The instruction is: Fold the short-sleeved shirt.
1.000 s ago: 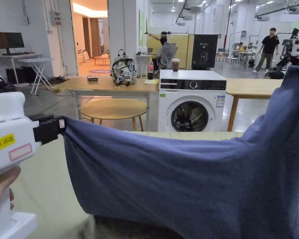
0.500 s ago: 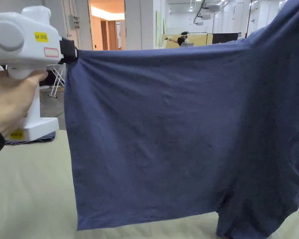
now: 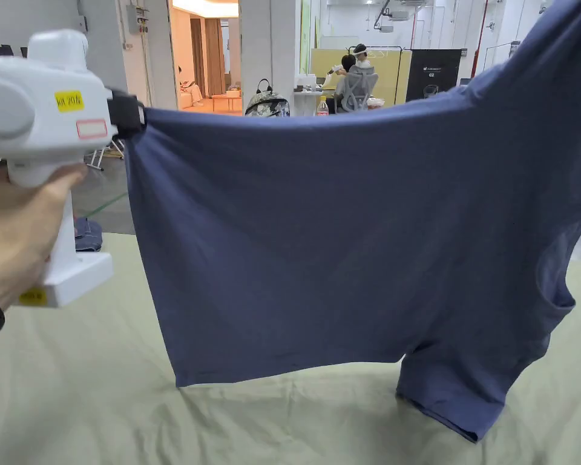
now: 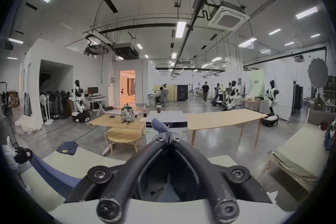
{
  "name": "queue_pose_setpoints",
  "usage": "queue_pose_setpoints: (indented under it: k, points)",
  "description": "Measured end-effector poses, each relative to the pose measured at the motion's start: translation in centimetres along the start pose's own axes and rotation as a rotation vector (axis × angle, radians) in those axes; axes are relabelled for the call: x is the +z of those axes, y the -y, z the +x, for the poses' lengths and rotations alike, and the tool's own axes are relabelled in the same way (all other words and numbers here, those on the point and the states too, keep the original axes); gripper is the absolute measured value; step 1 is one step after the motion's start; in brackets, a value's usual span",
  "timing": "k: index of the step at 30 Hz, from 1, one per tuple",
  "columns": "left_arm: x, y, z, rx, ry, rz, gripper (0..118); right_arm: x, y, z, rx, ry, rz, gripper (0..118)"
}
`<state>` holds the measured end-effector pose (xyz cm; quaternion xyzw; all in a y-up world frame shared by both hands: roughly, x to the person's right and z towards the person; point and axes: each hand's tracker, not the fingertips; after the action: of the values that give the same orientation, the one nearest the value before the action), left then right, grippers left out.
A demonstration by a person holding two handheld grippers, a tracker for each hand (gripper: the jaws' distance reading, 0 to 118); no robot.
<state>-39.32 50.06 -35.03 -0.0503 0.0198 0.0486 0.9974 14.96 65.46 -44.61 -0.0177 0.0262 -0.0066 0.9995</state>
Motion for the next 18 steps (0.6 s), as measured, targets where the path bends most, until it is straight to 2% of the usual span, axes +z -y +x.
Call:
queue_pose_setpoints:
  k: [4, 8, 11, 15, 18]
  points:
    - [3.7, 4.0, -0.1, 0.028, 0.014, -0.024, 0, 4.5, 3.4, 0.9, -0.033, -0.051, -0.029, 0]
    - [7.6, 7.6, 0.0, 0.050, 0.045, -0.032, 0, 9.7, 7.4, 1.5, -0.009, -0.088, -0.070, 0]
    - [11.6, 11.6, 1.2, 0.072, 0.071, -0.071, 0, 14.1, 11.7, 2.3, -0.022, -0.116, -0.077, 0]
    - [15.9, 17.4, -0.4, 0.120, 0.082, -0.117, 0, 19.2, 18.8, 3.8, 0.072, -0.111, -0.155, 0]
    - [20.0, 22.7, -0.8, 0.160, 0.068, -0.161, 0, 23.9, 24.6, 5.0, -0.028, -0.145, -0.219, 0]
